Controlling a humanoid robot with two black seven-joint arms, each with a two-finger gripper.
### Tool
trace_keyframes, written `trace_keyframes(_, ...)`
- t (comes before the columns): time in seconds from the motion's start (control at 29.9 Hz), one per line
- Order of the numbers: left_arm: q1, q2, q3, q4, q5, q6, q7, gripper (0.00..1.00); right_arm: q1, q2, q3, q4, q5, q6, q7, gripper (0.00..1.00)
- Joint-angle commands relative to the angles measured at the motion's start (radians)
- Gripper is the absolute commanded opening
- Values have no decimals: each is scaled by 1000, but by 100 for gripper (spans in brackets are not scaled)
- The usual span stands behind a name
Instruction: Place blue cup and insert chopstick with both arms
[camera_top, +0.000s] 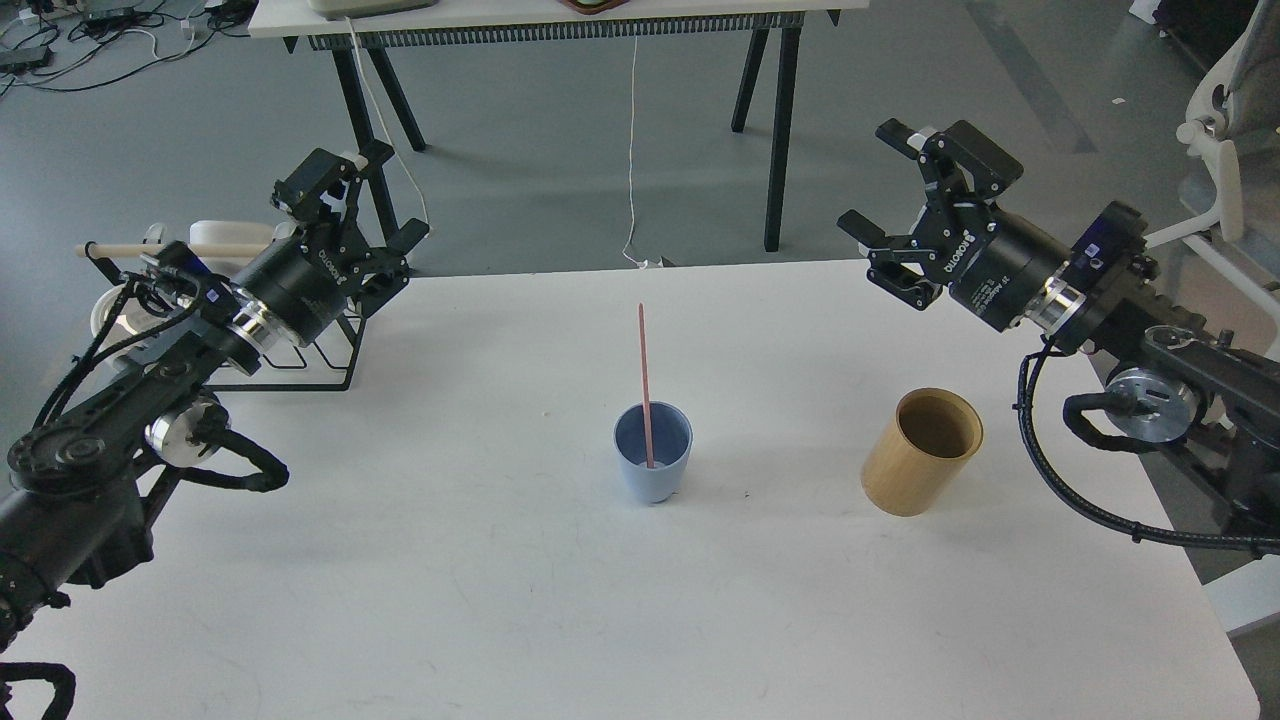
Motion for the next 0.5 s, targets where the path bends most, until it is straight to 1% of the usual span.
trace_keyframes(0.0,12,4,1,4,-16,0,0,99,-3,5,2,-10,8,9,0,100)
trace_keyframes(0.13,13,7,-5,4,-16,0,0,99,-12,23,30,-52,20,9,0,100)
trace_keyframes(0.33,4,-4,-19,1,-16,0,0,99,-20,130,114,-135,53,9,0,100)
trace_keyframes(0.47,-7,-10,-19,-1,-16,0,0,99,-28,141,125,-159,80,9,0,100)
